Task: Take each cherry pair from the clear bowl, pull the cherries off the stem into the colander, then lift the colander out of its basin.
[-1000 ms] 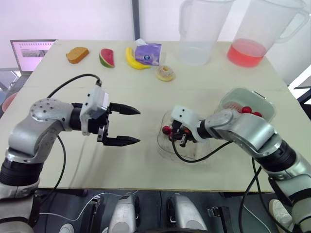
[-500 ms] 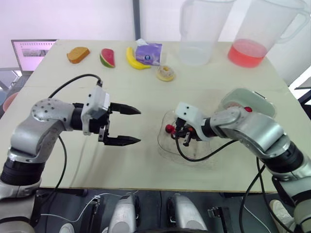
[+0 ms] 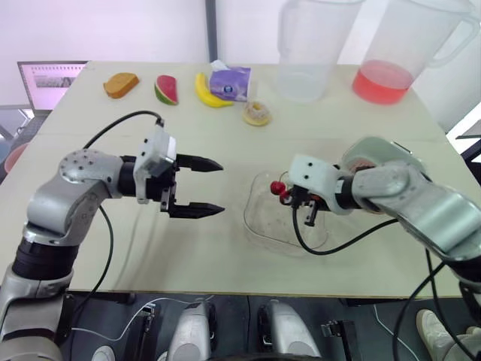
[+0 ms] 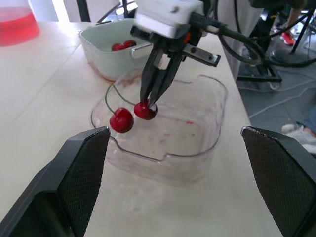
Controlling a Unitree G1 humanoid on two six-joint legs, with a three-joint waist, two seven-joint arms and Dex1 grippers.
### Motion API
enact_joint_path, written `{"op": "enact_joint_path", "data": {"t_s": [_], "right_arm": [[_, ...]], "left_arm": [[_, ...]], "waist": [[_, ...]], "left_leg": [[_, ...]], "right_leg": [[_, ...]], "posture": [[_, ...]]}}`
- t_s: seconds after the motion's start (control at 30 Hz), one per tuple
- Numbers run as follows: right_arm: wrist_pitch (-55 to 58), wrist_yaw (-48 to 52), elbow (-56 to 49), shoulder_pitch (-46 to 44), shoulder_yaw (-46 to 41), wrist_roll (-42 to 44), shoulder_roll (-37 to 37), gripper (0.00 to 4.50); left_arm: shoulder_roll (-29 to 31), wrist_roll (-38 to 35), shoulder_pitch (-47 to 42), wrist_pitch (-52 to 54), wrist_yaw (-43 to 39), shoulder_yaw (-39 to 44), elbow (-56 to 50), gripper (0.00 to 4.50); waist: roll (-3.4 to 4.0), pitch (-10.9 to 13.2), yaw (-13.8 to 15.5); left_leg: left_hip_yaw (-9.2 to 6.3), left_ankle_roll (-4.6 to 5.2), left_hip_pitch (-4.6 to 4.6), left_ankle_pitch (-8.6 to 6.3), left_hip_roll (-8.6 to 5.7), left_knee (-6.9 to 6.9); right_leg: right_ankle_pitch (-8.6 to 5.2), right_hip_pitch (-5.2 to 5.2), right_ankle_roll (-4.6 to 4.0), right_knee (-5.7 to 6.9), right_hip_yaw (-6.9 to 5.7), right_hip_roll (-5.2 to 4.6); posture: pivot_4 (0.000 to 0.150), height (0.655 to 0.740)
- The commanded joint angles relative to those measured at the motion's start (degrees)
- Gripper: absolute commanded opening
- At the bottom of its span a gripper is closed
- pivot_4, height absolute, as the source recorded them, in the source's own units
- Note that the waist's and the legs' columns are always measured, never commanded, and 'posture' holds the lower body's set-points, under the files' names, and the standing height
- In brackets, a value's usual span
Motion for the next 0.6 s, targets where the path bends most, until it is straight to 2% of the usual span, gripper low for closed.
{"op": "enact_joint_path", "data": {"t_s": [0.03, 0.17, 0.4, 0.6], "right_arm": [[-4.42, 1.45, -2.93, -0.09, -1.41, -2.69, -1.2, 0.01], [-14.03, 3.8, -4.29, 0.72, -0.38, -7.96, -2.27, 0.01], [-47.75, 5.66, 1.38, 7.38, 1.69, -28.42, -7.16, 0.01], [-63.32, 5.87, 5.24, 9.9, -1.8, -35.13, -5.73, 0.01]], "left_arm": [[-0.58, -0.52, -1.39, 0.07, 0.27, 0.29, -0.22, 4.5], [-2.28, 0.03, -2.92, 0.63, 1.33, -0.24, 0.88, 4.5], [-7.17, -1.74, -9.67, 9.13, 6.38, -0.78, 6.65, 4.5], [-9.82, -2.02, -13.33, 12.09, 6.02, -2.61, 9.26, 4.5]], "waist": [[0.0, 0.0, -0.15], [0.0, 0.0, 0.12], [-0.02, 0.01, 0.29], [-0.01, 0.02, 0.07]], "left_leg": [[0.0, 0.0, 0.0, 0.0, 0.02, 0.0], [0.0, -0.01, 0.0, 0.01, 0.01, 0.01], [0.01, 0.02, 0.0, -0.01, -0.08, 0.08], [0.0, -0.38, 0.02, 0.22, 0.0, 0.06]], "right_leg": [[0.0, 0.0, 0.0, 0.0, 0.0, 0.02], [0.0, 0.0, 0.0, 0.01, 0.0, 0.01], [0.0, 0.05, 0.04, 0.0, -0.01, 0.05], [-0.01, 0.01, 0.03, 0.03, 0.01, 0.1]], "posture": [[0.15, 0.74], [0.15, 0.74], [0.15, 0.74], [0.15, 0.74]]}}
